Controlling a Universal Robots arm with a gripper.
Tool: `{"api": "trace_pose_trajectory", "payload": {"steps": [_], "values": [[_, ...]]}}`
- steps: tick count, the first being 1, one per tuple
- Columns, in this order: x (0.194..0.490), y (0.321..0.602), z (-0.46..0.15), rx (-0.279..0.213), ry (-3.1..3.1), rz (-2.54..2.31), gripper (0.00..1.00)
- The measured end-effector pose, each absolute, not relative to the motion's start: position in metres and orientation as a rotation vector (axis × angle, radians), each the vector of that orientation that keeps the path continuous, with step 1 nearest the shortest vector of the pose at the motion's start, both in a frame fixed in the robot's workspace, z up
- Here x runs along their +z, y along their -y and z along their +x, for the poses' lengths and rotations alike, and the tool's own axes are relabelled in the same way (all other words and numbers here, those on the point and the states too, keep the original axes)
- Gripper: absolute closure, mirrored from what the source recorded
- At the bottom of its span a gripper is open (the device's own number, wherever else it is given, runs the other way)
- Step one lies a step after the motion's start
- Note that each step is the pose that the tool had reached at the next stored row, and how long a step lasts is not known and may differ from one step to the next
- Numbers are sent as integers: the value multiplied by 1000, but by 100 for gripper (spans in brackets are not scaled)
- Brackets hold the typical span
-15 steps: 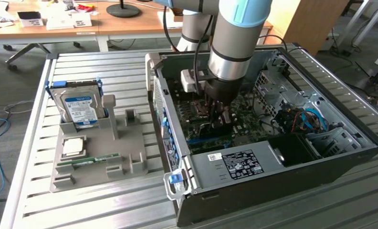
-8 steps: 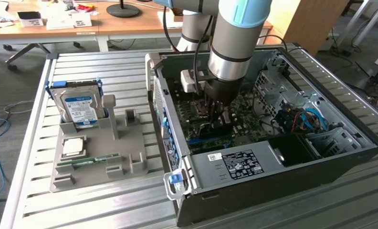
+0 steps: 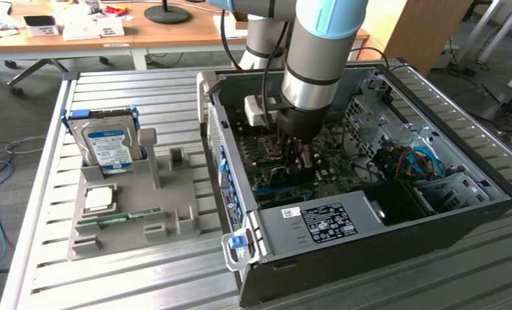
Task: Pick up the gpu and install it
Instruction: 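Insert the gpu into the slot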
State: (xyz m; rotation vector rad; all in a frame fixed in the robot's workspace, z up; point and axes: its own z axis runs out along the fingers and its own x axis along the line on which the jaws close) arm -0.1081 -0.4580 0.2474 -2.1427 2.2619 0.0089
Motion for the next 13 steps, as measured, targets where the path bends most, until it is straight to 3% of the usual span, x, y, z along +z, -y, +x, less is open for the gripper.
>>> {"api": "trace_pose_trajectory", "payload": {"steps": [13], "values": [[246,458,-108,8,-2262,-2143,73]]}}
